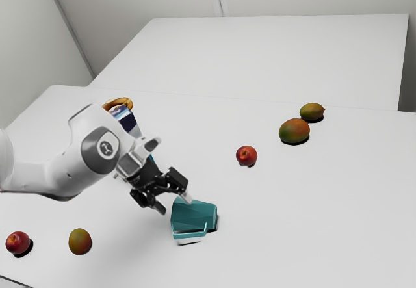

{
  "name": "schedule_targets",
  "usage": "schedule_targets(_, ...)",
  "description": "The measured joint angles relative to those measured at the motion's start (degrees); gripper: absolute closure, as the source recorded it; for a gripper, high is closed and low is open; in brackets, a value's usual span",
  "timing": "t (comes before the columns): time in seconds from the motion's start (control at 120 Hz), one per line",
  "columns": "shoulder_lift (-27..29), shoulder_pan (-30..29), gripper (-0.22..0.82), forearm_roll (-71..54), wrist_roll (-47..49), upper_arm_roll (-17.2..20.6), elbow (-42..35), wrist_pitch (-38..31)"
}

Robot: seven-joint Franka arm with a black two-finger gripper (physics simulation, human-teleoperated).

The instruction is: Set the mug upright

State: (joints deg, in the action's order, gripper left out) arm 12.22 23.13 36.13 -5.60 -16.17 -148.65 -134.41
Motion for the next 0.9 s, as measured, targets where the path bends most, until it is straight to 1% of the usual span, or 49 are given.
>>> schedule_targets(0.183, -3.4, 0.4, 0.00, 6.7, -5.9, 0.0, 0.4, -1.7)
schedule_targets(0.317, -4.7, 1.2, 0.00, 13.9, -10.9, 0.0, 0.5, -2.9)
schedule_targets(0.525, -4.7, 1.2, 0.00, 23.4, -18.9, 0.0, 0.2, -3.6)
schedule_targets(0.708, -4.7, 1.1, 0.00, 28.9, -24.8, -0.1, -2.2, -3.5)
schedule_targets(0.9, -4.6, 0.8, 0.00, 32.6, -30.5, -0.2, -2.5, -3.4)
